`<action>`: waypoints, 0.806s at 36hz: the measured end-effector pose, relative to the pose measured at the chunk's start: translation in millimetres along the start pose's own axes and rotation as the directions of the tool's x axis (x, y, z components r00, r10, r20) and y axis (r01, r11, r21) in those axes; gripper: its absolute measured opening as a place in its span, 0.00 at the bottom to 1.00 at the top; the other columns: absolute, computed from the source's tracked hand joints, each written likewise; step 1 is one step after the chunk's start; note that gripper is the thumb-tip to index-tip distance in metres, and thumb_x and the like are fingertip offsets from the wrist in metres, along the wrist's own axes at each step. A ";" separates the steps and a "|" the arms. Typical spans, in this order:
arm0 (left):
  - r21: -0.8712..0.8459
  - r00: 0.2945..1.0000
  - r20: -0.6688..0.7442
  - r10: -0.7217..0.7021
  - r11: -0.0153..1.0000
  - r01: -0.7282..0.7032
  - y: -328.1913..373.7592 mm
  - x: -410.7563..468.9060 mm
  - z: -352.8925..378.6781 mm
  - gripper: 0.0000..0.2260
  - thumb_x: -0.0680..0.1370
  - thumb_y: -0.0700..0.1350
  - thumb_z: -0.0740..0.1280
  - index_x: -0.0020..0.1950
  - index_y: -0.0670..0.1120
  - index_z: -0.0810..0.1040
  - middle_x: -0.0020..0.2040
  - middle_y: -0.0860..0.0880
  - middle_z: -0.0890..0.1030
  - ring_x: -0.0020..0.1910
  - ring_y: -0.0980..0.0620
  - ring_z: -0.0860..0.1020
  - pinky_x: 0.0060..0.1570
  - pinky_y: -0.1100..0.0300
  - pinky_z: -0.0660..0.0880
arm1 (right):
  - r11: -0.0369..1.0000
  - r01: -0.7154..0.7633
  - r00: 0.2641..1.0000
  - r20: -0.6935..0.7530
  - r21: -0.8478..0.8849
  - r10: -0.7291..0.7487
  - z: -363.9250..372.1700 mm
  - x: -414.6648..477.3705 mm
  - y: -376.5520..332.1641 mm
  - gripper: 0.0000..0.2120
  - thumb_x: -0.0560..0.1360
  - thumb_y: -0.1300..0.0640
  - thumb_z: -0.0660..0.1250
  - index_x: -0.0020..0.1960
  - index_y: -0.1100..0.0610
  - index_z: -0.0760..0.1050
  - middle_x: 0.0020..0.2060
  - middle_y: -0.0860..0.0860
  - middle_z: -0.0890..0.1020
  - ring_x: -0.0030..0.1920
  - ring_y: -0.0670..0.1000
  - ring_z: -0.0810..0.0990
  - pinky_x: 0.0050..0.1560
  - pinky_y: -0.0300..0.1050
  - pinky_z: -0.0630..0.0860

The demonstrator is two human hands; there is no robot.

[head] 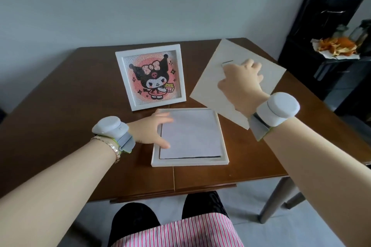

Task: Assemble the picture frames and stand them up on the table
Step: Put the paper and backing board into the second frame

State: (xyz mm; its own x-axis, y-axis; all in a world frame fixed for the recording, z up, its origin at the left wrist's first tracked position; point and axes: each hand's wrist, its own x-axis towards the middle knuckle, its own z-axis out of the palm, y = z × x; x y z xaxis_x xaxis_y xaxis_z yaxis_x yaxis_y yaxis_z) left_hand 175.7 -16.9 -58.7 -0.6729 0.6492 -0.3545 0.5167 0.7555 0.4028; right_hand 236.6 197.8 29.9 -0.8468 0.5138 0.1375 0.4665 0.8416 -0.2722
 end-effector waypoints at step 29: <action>-0.254 1.000 0.016 0.005 0.967 0.000 -27.6 -28.4 -2.7 0.53 0.63 0.58 0.76 0.77 0.51 0.47 0.78 0.53 0.54 0.77 0.54 0.52 0.76 0.54 0.50 | 0.891 0.448 0.798 0.487 -0.081 -0.357 42.9 -53.2 -48.7 0.04 0.73 0.59 0.59 0.46 0.57 0.72 0.48 0.56 0.65 0.52 0.60 0.65 0.44 0.48 0.64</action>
State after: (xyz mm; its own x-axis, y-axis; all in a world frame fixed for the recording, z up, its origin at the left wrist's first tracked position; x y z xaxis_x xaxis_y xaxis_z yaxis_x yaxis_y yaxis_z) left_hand 179.1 -56.4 -57.5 -0.6621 0.6540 -0.3660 0.3654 0.7081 0.6042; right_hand 247.9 122.4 -5.0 -0.9661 0.0288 -0.2566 0.0571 0.9930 -0.1035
